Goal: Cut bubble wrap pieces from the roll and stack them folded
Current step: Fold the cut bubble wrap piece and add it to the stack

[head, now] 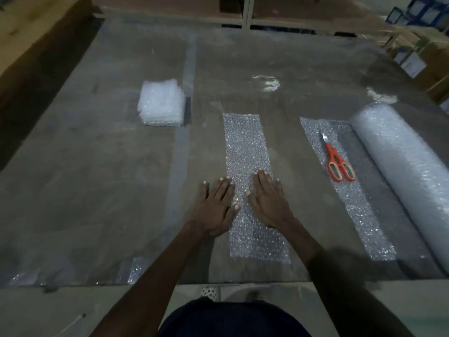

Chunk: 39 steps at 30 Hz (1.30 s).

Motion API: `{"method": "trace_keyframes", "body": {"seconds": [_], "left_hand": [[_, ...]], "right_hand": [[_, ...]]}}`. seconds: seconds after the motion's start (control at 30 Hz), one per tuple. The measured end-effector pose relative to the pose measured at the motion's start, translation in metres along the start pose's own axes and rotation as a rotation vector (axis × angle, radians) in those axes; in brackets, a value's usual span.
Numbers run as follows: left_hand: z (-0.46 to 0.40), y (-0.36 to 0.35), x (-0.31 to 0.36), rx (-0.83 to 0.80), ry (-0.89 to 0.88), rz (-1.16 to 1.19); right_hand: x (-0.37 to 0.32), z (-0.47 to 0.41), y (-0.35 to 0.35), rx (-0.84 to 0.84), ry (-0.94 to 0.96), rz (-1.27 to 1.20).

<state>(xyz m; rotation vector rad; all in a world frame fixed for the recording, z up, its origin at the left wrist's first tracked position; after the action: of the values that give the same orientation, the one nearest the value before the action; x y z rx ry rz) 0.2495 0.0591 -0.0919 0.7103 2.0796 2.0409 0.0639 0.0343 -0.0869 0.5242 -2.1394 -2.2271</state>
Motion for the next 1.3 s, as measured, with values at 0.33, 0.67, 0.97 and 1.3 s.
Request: {"method": "trace_keyframes", "body": {"seconds": [0.33, 0.67, 0.97, 1.3], "left_hand": [[0.004, -0.001, -0.001, 0.017, 0.035, -0.057], [0.021, 0.016, 0.024, 0.061, 0.142, -0.084], [0.070, 0.020, 0.044, 0.283, 0.058, 0.312], [0.046, 0.035, 0.028, 0.346, 0.174, 0.886]], "right_hand": [[0.005, 0.069, 0.038, 0.328, 0.190, -0.251], [0.029, 0.133, 0.028, 0.158, 0.457, -0.318], [0.026, 0.136, 0.025, 0.224, 0.462, -0.227], [0.038, 0.077, 0.056, 0.136, -0.064, -0.947]]}}
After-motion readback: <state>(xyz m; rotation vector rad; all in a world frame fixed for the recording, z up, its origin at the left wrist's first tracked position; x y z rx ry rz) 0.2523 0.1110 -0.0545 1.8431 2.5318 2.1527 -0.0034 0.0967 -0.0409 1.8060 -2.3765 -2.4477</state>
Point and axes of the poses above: each hand's wrist, its own z-axis away from the middle knuckle, its own y-axis out of the back of the hand, x = y × z, the point moved 3 cm from there along -z, towards the middle knuckle, and after that the axes turned 6 degrees about x, right-handed, at the moved point
